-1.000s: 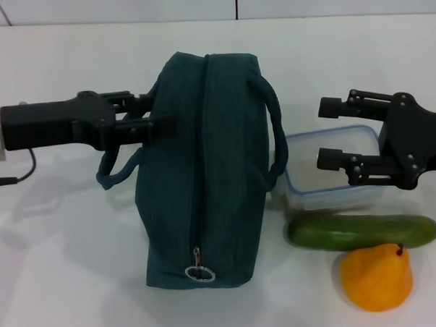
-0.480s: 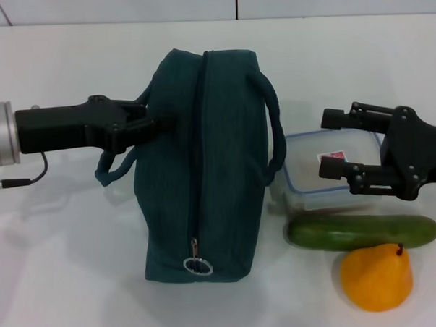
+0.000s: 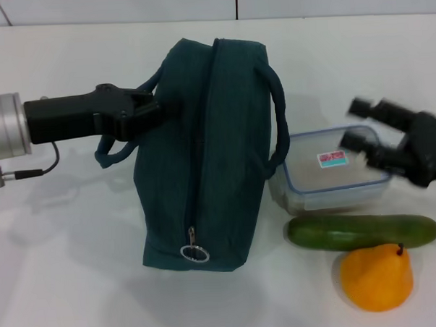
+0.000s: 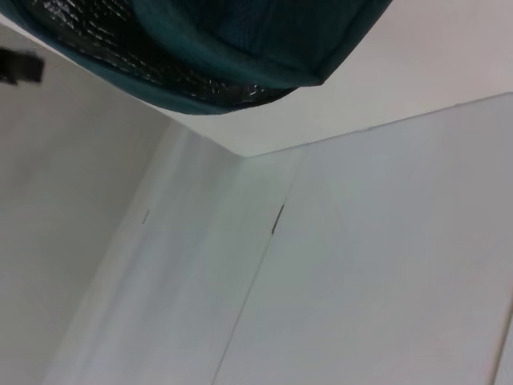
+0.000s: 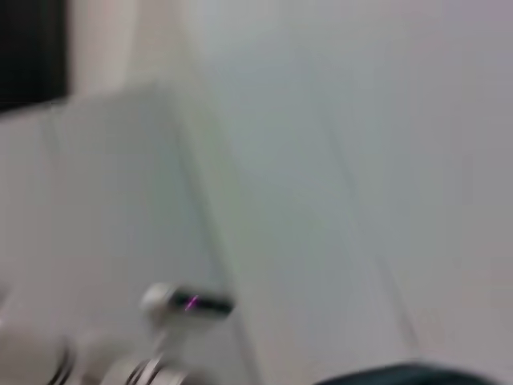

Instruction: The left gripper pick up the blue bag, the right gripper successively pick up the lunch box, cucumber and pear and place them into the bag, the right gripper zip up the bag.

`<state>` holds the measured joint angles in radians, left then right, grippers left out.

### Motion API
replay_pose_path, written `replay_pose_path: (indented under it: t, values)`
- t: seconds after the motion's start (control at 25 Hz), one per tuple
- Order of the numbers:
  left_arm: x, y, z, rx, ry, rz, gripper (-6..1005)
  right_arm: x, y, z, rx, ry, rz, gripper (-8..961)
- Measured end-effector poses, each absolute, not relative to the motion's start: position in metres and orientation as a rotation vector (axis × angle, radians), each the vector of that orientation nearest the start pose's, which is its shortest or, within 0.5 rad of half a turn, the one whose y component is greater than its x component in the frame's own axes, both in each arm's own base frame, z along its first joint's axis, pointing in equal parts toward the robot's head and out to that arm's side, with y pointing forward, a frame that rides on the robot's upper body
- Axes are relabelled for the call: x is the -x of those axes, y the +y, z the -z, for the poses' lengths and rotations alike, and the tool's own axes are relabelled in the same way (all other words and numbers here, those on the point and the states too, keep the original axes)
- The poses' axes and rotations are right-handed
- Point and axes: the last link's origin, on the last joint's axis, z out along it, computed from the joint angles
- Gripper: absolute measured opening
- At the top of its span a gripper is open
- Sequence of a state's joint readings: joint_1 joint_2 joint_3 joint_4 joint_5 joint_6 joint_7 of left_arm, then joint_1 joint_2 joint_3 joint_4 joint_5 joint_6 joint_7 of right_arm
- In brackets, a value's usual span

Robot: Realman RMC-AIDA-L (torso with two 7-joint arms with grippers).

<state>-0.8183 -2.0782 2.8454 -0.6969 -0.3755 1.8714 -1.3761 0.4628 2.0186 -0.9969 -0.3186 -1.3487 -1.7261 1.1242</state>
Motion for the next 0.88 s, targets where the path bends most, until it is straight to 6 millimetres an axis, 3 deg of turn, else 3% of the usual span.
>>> replay_pose_path:
  t: [0.32, 0.56, 0.88]
  values:
    - [0.247, 0.339, -0.027, 2.700, -0.758, 0.875, 50, -0.288, 0.268, 0.001, 2.023, 0.912, -1.546, 736]
    - [0.242, 0.341, -0.023, 2.733, -0.739, 0.857, 40, -0.306, 0.255, 0.000, 1.846, 1.137, -1.604, 736]
    - [0.237, 0.342, -0.014, 2.775, -0.682, 0.851, 41, -0.323, 0.256, 0.012, 1.722, 1.447, -1.560, 735]
